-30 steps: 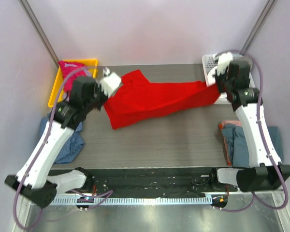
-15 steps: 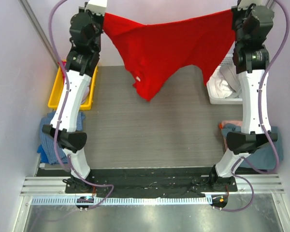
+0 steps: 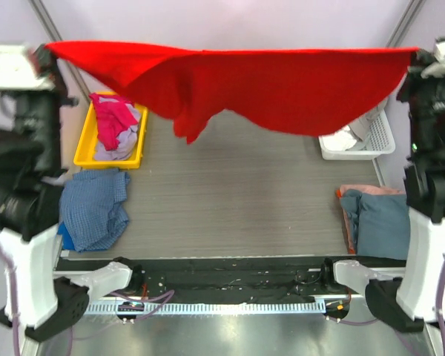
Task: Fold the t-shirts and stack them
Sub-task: Flatten out the tshirt
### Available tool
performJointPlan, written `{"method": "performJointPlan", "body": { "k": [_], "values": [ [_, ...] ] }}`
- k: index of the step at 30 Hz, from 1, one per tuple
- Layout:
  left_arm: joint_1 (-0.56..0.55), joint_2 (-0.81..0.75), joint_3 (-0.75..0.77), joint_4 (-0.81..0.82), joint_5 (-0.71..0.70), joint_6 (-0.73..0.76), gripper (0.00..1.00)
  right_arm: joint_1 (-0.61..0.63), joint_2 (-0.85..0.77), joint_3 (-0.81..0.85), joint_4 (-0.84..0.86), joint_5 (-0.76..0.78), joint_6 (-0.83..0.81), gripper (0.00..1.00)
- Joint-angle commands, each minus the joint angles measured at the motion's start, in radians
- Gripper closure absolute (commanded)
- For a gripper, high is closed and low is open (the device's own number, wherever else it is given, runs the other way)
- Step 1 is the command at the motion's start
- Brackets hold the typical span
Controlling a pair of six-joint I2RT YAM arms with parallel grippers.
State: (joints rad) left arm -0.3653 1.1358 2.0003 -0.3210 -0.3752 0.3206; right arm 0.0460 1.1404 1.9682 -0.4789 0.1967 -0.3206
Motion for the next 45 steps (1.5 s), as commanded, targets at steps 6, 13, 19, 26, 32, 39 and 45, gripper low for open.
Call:
{"method": "performJointPlan", "body": {
  "k": [6, 13, 19, 26, 32, 39, 45],
  "values": [
    [0.014, -0.189, -0.093, -0.187, 0.067, -0.104, 1.0, -0.005, -0.157, -0.034, -0.228, -0.031, 0.057, 0.99],
    [0.012, -0.05, -0.104, -0.035, -0.037, -0.052, 1.0, -0.005, -0.072, -0.09, -0.147, 0.018, 0.002, 0.99],
    [0.075, 0.319, 0.101, 0.122, -0.074, -0.032, 1.0, -0.005, 0.157, -0.022, 0.006, 0.041, 0.008, 0.99],
    [0.19, 0.803, 0.693, 0.184, -0.077, -0.112, 1.0, -0.006, 0.603, 0.441, 0.043, 0.072, 0.006, 0.99],
    [0.197, 0.786, 0.638, 0.23, -0.073, -0.117, 1.0, -0.005, 0.688, 0.621, 0.103, 0.083, -0.006, 0.99],
    [0.206, 0.648, 0.488, 0.145, -0.053, -0.159, 1.0, -0.006, 0.426, 0.15, 0.171, 0.064, 0.014, 0.99],
    [0.204, 0.503, 0.264, 0.054, 0.007, -0.218, 1.0, -0.006, 0.236, -0.276, 0.247, 0.05, 0.023, 0.99]
  ]
}}
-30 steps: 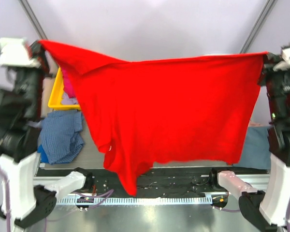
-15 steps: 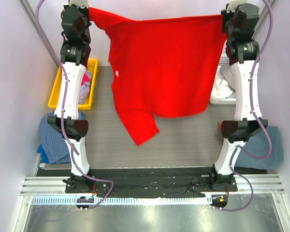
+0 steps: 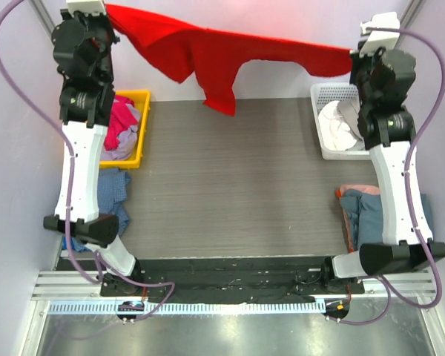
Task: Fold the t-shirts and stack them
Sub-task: Flatten out the tshirt
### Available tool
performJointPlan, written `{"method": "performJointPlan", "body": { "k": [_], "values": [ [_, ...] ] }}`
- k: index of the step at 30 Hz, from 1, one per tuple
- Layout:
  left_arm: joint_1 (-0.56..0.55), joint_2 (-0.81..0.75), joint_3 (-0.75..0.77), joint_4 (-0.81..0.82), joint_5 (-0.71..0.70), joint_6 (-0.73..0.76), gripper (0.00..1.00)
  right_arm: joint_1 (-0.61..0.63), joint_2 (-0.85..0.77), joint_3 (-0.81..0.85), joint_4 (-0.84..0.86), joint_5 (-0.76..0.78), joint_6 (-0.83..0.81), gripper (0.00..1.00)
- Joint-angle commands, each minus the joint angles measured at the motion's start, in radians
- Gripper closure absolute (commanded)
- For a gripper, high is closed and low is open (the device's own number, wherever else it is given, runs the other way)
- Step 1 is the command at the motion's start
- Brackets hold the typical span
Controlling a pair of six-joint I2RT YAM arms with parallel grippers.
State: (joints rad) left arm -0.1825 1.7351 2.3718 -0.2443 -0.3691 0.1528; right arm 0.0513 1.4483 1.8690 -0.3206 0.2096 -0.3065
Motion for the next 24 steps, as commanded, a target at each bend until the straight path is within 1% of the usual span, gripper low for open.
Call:
{"method": "performJointPlan", "body": {
  "k": [1, 2, 3, 4, 6, 7, 9, 10, 11, 13, 15, 16, 19, 21, 22, 23, 24],
  "values": [
    [0.021, -0.114, -0.173, -0.039, 0.016, -0.058, 1.0, -0.01, -0.109, -0.209, 0.08, 0.04, 0.01, 0.99],
    [0.021, -0.133, -0.216, -0.05, 0.053, -0.067, 1.0, -0.011, -0.126, -0.246, 0.08, 0.037, 0.015, 0.99],
    [0.023, -0.175, -0.259, -0.055, 0.068, -0.067, 1.0, -0.01, -0.146, -0.319, 0.078, 0.033, 0.018, 0.99],
    [0.021, -0.192, -0.352, -0.058, 0.079, -0.073, 1.0, -0.01, -0.161, -0.35, 0.065, 0.025, 0.021, 0.99],
    [0.021, -0.245, -0.451, -0.058, 0.146, -0.061, 1.0, -0.01, -0.198, -0.434, 0.049, 0.008, 0.032, 0.99],
    [0.02, -0.265, -0.555, -0.058, 0.166, -0.059, 1.0, -0.01, -0.212, -0.462, 0.037, 0.004, 0.03, 0.99],
    [0.021, -0.323, -0.655, -0.046, 0.217, -0.036, 1.0, -0.011, -0.252, -0.536, 0.023, -0.004, 0.035, 0.99],
    [0.021, -0.342, -0.751, -0.029, 0.223, -0.033, 1.0, -0.01, -0.265, -0.553, 0.015, -0.007, 0.026, 0.99],
    [0.021, -0.359, -0.79, -0.027, 0.235, -0.03, 1.0, -0.011, -0.278, -0.568, -0.012, -0.01, 0.021, 0.99],
    [0.02, -0.399, -0.877, -0.055, 0.303, 0.0, 1.0, -0.011, -0.311, -0.603, -0.064, -0.025, 0.006, 0.99],
    [0.02, -0.425, -0.924, -0.085, 0.36, 0.019, 1.0, -0.011, -0.339, -0.626, -0.104, -0.042, -0.008, 0.99],
    [0.018, -0.449, -0.969, -0.108, 0.412, 0.033, 1.0, -0.01, -0.348, -0.634, -0.144, -0.045, -0.019, 0.99],
    [0.009, -0.483, -1.049, -0.157, 0.498, 0.073, 1.0, -0.011, -0.394, -0.691, -0.187, -0.081, -0.039, 0.99],
    [0.003, -0.509, -1.079, -0.217, 0.548, 0.112, 1.0, -0.011, -0.411, -0.735, -0.225, -0.101, -0.062, 0.99],
    [0.002, -0.517, -1.095, -0.274, 0.574, 0.131, 1.0, -0.01, -0.419, -0.748, -0.242, -0.131, -0.074, 0.99],
    [-0.003, -0.525, -1.1, -0.311, 0.643, 0.172, 1.0, -0.011, -0.42, -0.757, -0.282, -0.144, -0.086, 0.99],
    [-0.006, -0.528, -1.1, -0.352, 0.677, 0.197, 1.0, -0.01, -0.419, -0.777, -0.303, -0.156, -0.106, 0.99]
  ]
}}
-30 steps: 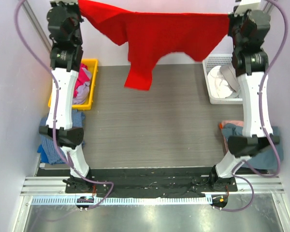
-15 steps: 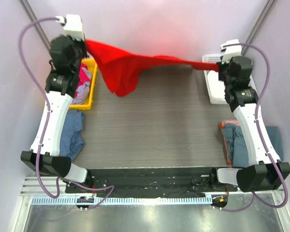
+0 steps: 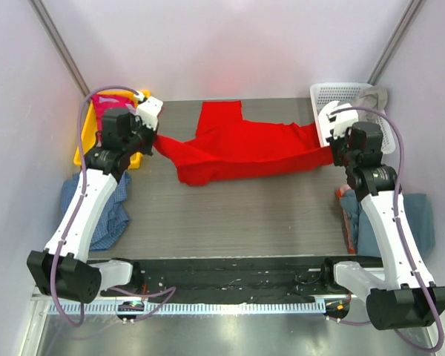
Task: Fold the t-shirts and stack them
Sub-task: Flatten out the tshirt
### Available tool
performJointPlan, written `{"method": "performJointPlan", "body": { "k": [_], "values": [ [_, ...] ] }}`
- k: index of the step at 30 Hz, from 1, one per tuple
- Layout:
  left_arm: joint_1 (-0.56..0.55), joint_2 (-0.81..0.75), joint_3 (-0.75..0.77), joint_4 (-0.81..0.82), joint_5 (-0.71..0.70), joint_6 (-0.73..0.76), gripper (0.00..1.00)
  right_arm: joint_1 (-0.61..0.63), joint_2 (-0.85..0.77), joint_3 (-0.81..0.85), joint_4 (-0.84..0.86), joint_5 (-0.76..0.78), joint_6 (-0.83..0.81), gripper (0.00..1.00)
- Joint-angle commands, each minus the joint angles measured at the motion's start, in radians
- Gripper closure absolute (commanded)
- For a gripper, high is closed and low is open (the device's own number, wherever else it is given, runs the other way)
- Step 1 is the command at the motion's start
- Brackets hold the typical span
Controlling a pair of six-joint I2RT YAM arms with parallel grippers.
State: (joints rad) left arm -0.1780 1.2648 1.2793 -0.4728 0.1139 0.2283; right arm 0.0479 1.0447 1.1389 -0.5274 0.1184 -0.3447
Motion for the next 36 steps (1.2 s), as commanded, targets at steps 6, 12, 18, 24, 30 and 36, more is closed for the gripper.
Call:
{"method": "performJointPlan", "body": {
  "k": [6, 12, 18, 24, 30, 36],
  "values": [
    [-0.081, -0.059, 0.032, -0.499, 0.323, 0.296, 1.0, -0.006, -0.006, -0.117, -0.249, -0.161, -0.145, 0.99],
    [-0.208, -0.056, 0.023, -0.725, 0.241, 0.359, 1.0, -0.006, -0.051, -0.168, -0.307, -0.163, -0.204, 0.99],
    [-0.313, -0.065, -0.005, -0.872, 0.153, 0.367, 1.0, -0.006, -0.075, -0.191, -0.411, -0.158, -0.278, 0.99],
    [-0.37, -0.065, -0.017, -0.992, 0.118, 0.355, 1.0, -0.008, -0.071, -0.22, -0.522, -0.157, -0.332, 0.99],
    [-0.434, -0.084, -0.103, -1.07, 0.095, 0.313, 1.0, -0.008, -0.101, -0.278, -0.54, -0.123, -0.382, 0.99],
    [-0.514, -0.091, -0.181, -1.116, 0.063, 0.258, 1.0, -0.006, -0.129, -0.312, -0.533, -0.046, -0.396, 0.99]
  ]
}}
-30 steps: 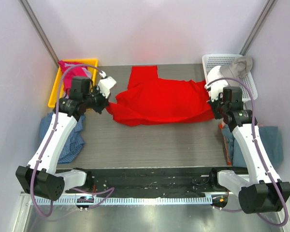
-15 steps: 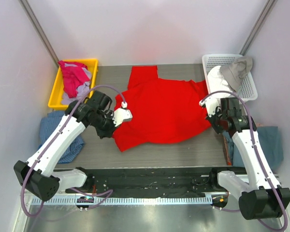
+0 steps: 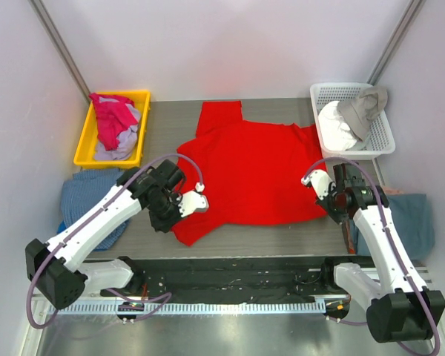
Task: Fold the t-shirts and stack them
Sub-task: Flatten out the tshirt
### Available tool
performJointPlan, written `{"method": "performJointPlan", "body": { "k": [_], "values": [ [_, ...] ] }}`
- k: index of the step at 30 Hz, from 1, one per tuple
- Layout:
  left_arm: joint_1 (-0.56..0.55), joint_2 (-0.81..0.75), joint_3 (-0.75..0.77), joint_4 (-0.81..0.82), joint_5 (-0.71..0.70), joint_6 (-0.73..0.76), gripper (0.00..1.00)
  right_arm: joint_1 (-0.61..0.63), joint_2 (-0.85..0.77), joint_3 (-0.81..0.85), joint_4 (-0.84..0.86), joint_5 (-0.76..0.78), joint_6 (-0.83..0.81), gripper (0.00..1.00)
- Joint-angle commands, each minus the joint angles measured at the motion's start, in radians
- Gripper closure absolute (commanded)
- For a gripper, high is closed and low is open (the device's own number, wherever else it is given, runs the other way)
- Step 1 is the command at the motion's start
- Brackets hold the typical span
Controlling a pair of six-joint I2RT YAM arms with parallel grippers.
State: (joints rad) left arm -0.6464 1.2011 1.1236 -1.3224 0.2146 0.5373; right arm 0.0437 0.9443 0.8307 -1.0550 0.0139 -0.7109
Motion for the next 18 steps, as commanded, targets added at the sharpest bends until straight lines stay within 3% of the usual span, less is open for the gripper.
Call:
{"method": "performJointPlan", "body": {
  "k": [1, 12, 13, 15, 16, 18],
  "values": [
    [-0.055, -0.029, -0.033, -0.273, -0.041, -0.056, 1.0, -0.002, -0.03, -0.005, -0.007, 0.063, -0.03, 0.99],
    [-0.119, -0.052, -0.117, -0.293, -0.052, -0.091, 1.0, -0.002, -0.082, -0.038, -0.026, 0.092, -0.053, 0.99],
    [-0.118, -0.054, -0.123, -0.285, -0.061, -0.091, 0.89, -0.002, -0.088, -0.041, -0.028, 0.092, -0.055, 0.97],
    [-0.118, -0.064, -0.136, -0.262, -0.064, -0.091, 0.82, -0.002, -0.093, -0.047, -0.03, 0.086, -0.059, 0.87],
    [-0.119, -0.066, -0.137, -0.259, -0.063, -0.092, 0.72, -0.004, -0.093, -0.047, -0.03, 0.081, -0.059, 0.84],
    [-0.121, -0.069, -0.131, -0.252, -0.054, -0.091, 0.66, -0.002, -0.087, -0.047, -0.039, 0.078, -0.062, 0.75]
  ]
}}
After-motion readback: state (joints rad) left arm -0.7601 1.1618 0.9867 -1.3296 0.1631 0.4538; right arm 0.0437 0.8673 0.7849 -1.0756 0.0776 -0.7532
